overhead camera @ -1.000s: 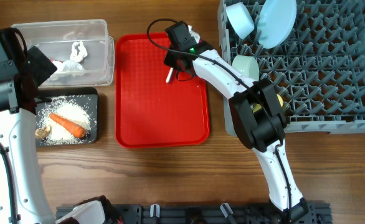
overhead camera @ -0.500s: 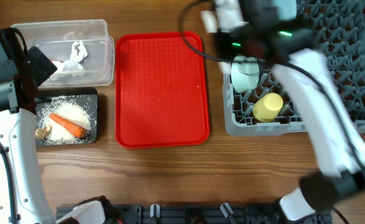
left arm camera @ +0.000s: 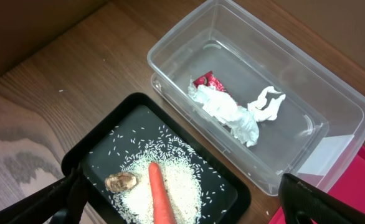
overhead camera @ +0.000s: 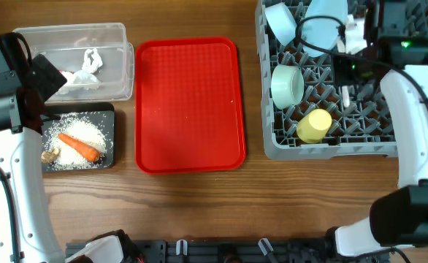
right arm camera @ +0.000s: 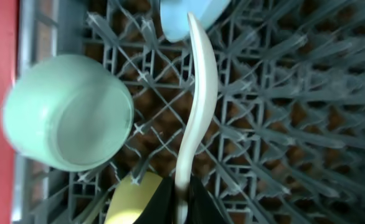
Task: Sort waste into correct bins and load items into the dishwasher rack
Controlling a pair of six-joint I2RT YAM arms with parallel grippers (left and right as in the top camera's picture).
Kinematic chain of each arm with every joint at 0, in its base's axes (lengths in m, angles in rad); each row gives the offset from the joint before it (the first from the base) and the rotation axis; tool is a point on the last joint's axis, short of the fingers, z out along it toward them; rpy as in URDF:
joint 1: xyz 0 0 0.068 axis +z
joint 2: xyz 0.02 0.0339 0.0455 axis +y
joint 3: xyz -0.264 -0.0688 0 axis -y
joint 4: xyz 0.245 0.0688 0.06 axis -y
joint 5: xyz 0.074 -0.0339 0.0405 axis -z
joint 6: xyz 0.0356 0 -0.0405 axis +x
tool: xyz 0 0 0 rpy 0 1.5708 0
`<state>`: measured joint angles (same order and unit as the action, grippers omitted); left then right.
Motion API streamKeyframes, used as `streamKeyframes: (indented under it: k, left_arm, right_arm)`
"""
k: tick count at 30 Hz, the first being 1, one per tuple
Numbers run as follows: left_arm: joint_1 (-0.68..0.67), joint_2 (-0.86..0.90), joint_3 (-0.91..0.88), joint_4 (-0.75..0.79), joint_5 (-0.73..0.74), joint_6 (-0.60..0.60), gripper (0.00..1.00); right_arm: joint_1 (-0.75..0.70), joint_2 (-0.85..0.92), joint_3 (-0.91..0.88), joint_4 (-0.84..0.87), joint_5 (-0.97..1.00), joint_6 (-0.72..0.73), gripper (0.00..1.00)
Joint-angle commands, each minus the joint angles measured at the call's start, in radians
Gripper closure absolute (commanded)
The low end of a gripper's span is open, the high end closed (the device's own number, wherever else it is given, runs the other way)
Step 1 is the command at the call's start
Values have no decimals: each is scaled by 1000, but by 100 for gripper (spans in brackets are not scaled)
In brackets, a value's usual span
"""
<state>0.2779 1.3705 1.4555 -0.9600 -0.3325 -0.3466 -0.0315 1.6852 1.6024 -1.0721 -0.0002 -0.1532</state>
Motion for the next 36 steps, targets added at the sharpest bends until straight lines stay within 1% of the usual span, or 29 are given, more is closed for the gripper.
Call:
streamKeyframes:
  k: [1,5,6,7,9,10,11,13,16,18,21,23,26,27,28,31,33,36]
  left_arm:
    - [6,-7,16,2,-13,1,0]
    - [6,-7,16,2,-13,1,0]
    - [6,-7,16,2,-13,1,0]
    - [6,-7,16,2,-13,1,0]
    - [6,-7,16,2,-13,1,0]
    - [6,-7,16,2,-13,1,0]
    - [6,-7,16,2,-13,1,0]
    - [6,-7,16,2,-13,1,0]
    - [6,-7,16,2,-13,1,0]
    - [6,-7,16,2,-13,1,0]
    - [6,-7,16,2,-13,1,0]
    - [6,-7,16,2,-13,1,0]
    - [6,-7,16,2,-13,1,0]
    - [6,-7,16,2,-13,1,0]
    - [6,-7,16,2,-13,1,0]
    - [6,-7,16,2,-13,1,0]
    - [6,-7,16,2,-13,1,0]
    - [6,-7,16,2,-13,1,0]
  right_arm:
    - [0,10,-108,97,-61,11,96]
    - [0,11,-169,177,-60,15,95]
    - [0,11,-180,192,-60,16,93]
    - [0,11,-188,206,-59,21,81]
    - [0,13,-195,225,-57,26,71]
    - [0,13,-195,232,-56,26,12]
    - [0,13,-195,240,-56,25,0]
    - [0,13,-195,253,-57,39,0]
    - [0,4,-195,245,-61,104,0]
    - [0,-24,-193,237,-90,108,0]
    - [0,-114,-159,198,-195,100,0]
    - [0,-223,-126,164,-323,101,0]
    - [0,-380,-122,162,-538,118,0]
    - [0,-426,-122,163,-555,146,0]
    - [0,-459,-122,159,-554,166,0]
    - [0,-518,-122,137,-549,163,0]
    - [0,-538,-122,136,-492,148,0]
    - [0,-551,-123,83,-389,37,0]
